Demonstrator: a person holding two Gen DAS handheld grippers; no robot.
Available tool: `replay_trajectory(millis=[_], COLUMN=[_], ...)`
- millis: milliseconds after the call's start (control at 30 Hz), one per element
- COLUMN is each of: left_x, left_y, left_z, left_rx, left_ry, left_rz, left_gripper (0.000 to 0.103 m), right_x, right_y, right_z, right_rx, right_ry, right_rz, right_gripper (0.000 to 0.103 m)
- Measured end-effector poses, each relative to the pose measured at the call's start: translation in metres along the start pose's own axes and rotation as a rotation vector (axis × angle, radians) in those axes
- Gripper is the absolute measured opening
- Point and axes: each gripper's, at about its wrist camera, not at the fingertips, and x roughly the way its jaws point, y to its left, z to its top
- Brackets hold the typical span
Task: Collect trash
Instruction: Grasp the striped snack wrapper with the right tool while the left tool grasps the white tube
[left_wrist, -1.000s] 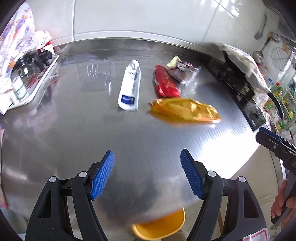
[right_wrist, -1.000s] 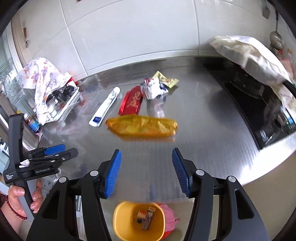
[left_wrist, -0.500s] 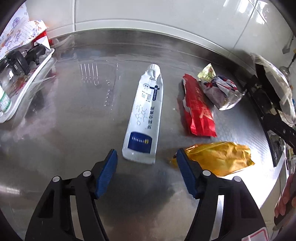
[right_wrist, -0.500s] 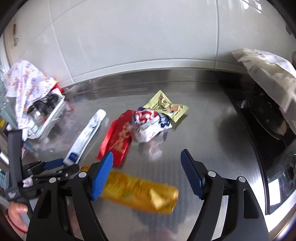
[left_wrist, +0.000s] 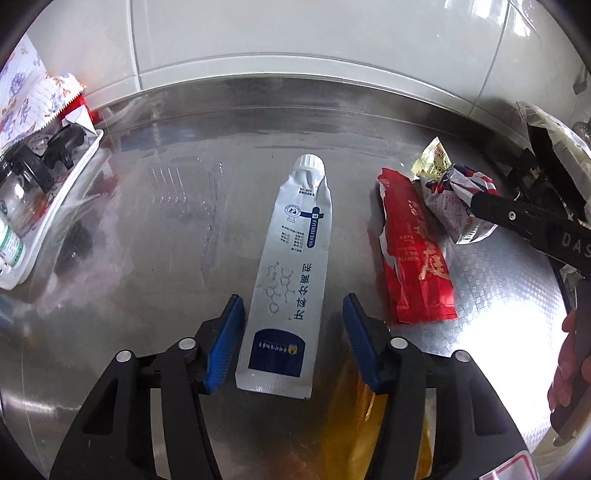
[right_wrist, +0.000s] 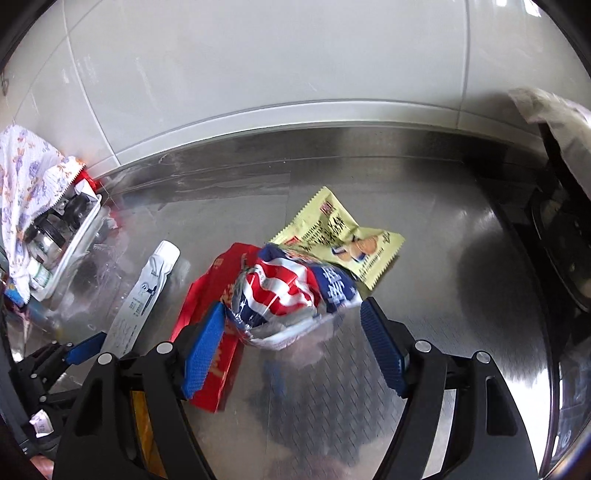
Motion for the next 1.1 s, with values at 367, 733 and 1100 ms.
replay_trajectory(millis=[367,733,1100], left_x=[-0.009,-0.058,-0.099], left_y=[0.004,0.001,0.004], left_z=[0.004,0.018,-0.006], left_rx=[-0.017,0.017,0.077], left_ry=[-0.032,-0.14,-0.165], left_rz=[-0.039,-0.077,-0.122], left_gripper=[0.036,0.036,0.036], right_x=[-0.012,-0.048,-0.108], right_y=[-0.001,0.0,0.017], right_z=[-0.003,-0.007,-0.04], right_rx=[-0.001,0.028,0.063], right_ry=[-0.054,-0.113,-0.165], right_rz=[0.007,0.013,-0.028], right_gripper=[0.045,0.044,0.044])
